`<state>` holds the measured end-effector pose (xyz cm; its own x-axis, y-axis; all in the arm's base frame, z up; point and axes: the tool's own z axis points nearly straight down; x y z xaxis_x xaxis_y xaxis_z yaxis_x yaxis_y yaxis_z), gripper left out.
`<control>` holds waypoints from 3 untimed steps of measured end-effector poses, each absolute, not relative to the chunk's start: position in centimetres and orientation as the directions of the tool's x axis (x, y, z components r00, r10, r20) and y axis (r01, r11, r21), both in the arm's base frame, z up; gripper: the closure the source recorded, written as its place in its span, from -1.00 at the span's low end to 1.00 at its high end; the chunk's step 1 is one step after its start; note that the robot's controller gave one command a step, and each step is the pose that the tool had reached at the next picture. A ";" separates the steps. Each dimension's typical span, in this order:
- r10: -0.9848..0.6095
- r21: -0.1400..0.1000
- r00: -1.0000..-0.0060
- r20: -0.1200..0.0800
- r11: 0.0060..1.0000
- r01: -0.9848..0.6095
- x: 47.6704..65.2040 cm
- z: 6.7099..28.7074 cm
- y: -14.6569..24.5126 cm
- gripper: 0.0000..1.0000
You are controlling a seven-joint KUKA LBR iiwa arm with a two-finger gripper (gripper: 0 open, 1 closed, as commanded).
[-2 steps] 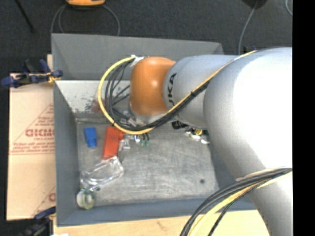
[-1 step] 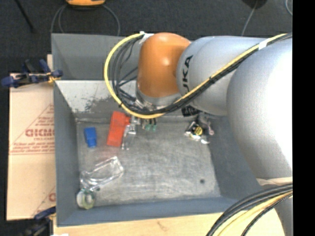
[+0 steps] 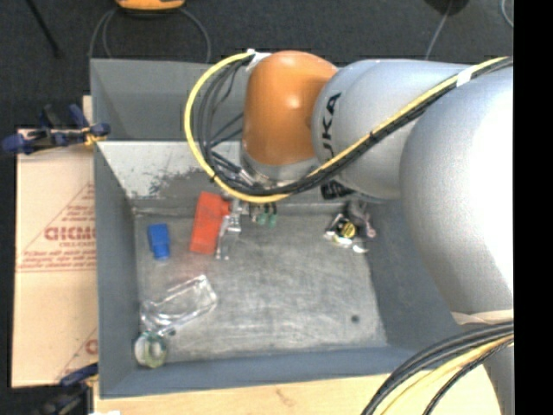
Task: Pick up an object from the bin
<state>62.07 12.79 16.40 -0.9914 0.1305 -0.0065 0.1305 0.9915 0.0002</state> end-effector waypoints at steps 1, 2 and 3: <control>0.285 -0.001 -0.958 0.004 0.958 0.285 61.8 8.0 12.8 1.00; 0.296 0.005 -0.955 -0.006 0.955 0.295 61.9 12.9 13.7 1.00; 0.511 0.008 -0.859 -0.007 0.859 0.511 62.6 7.6 12.7 1.00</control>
Offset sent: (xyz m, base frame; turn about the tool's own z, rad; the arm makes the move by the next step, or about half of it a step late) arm -0.0020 0.0014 -0.0804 0.1597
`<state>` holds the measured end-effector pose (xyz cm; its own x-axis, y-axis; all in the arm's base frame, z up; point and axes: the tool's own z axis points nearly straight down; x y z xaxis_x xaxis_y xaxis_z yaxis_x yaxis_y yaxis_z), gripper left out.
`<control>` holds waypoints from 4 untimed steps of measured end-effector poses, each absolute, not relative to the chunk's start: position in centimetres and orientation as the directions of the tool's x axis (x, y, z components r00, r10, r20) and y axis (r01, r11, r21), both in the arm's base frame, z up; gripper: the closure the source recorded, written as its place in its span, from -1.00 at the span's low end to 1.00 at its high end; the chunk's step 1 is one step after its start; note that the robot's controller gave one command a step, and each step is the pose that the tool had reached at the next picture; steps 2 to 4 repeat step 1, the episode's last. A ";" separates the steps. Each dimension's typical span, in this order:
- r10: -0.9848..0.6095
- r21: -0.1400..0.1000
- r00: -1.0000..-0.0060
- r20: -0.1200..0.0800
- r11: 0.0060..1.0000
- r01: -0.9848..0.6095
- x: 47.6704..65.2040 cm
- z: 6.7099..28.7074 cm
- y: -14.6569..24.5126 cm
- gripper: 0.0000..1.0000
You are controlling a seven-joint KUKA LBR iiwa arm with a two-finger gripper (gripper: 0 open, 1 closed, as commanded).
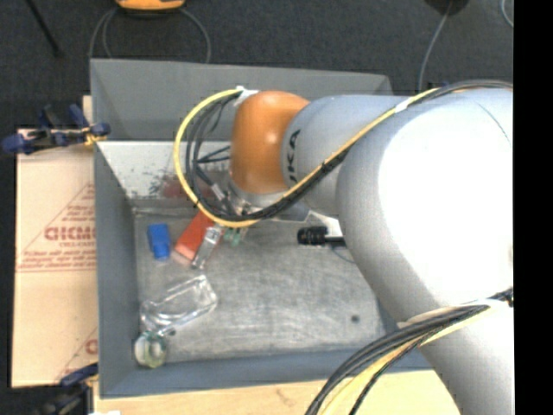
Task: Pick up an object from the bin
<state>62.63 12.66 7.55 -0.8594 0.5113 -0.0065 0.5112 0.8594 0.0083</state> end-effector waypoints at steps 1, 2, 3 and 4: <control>0.524 0.008 -0.852 -0.009 0.852 0.524 64.4 19.3 12.9 1.00; 0.524 0.008 -0.852 -0.009 0.852 0.524 64.4 19.3 12.9 1.00; 0.524 0.008 -0.852 -0.009 0.852 0.524 64.4 19.3 12.9 1.00; 0.524 0.008 -0.852 -0.009 0.852 0.524 64.4 19.3 12.9 1.00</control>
Offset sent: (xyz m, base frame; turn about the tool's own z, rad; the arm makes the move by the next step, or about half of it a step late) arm 0.0141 0.0034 0.1108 0.0201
